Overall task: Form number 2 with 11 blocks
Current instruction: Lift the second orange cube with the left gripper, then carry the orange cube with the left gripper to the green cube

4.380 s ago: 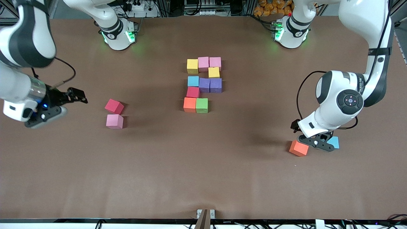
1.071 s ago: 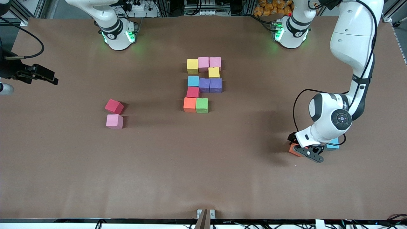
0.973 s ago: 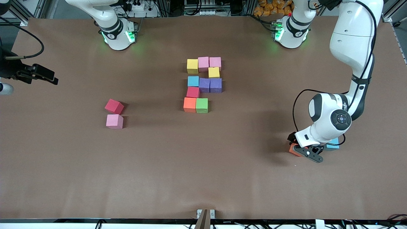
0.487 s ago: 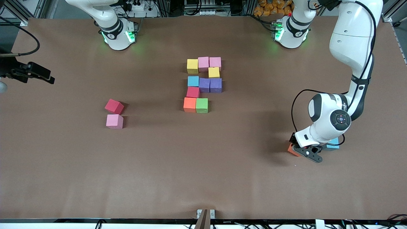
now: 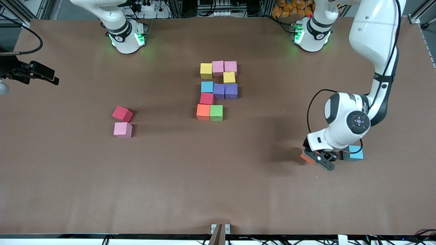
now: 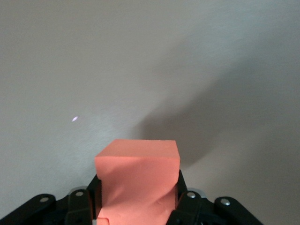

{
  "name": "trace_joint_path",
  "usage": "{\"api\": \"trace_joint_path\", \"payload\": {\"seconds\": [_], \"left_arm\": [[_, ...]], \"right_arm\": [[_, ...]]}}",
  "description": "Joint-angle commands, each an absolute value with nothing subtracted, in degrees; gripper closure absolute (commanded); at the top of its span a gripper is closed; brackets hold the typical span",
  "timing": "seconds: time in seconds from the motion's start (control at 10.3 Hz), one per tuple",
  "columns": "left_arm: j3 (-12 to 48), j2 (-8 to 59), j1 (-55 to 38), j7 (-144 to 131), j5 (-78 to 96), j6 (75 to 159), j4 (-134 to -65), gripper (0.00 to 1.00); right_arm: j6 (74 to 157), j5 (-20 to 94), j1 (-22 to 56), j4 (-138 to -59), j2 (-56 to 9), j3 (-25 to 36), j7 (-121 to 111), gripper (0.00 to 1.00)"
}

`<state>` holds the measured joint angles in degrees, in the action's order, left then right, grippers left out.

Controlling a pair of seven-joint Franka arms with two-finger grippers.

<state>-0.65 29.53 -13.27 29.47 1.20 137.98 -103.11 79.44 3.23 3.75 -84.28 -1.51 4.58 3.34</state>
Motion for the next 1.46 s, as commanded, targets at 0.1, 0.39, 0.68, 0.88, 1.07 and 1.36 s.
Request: {"api": "trace_joint_path", "payload": {"seconds": [0.1, 0.39, 0.68, 0.88, 1.07, 1.36], "left_arm": [[3.67, 23.91, -16.95, 30.85, -0.61, 134.31, -106.96, 0.85], [8.16, 23.82, -18.02, 33.38, -6.49, 134.3, -106.52, 0.82], [11.42, 24.08, -20.29, 34.54, -10.61, 135.0, -106.44, 0.81], [13.0, 24.69, -20.92, 34.72, -12.13, 136.22, -106.52, 0.74], [14.32, 25.66, -22.84, 35.07, -12.13, 137.37, -106.7, 0.74], [15.37, 27.06, -25.13, 35.07, -12.22, 141.22, -108.18, 0.75]], "right_arm": [[78.22, 3.34, 5.18, -82.62, -2.02, 4.66, 6.68, 0.0], [78.22, 3.34, 5.53, -81.74, -2.02, 4.66, 6.86, 0.0], [78.22, 3.34, 5.54, -81.74, -2.02, 4.66, 6.94, 0.0], [78.14, 3.43, 5.54, -81.74, -2.02, 4.57, 7.03, 0.0], [78.05, 3.43, 5.97, -81.74, -1.93, 4.57, 7.12, 0.0], [77.96, 3.17, 7.56, -81.65, -1.93, 4.66, 10.37, 0.0]]}}
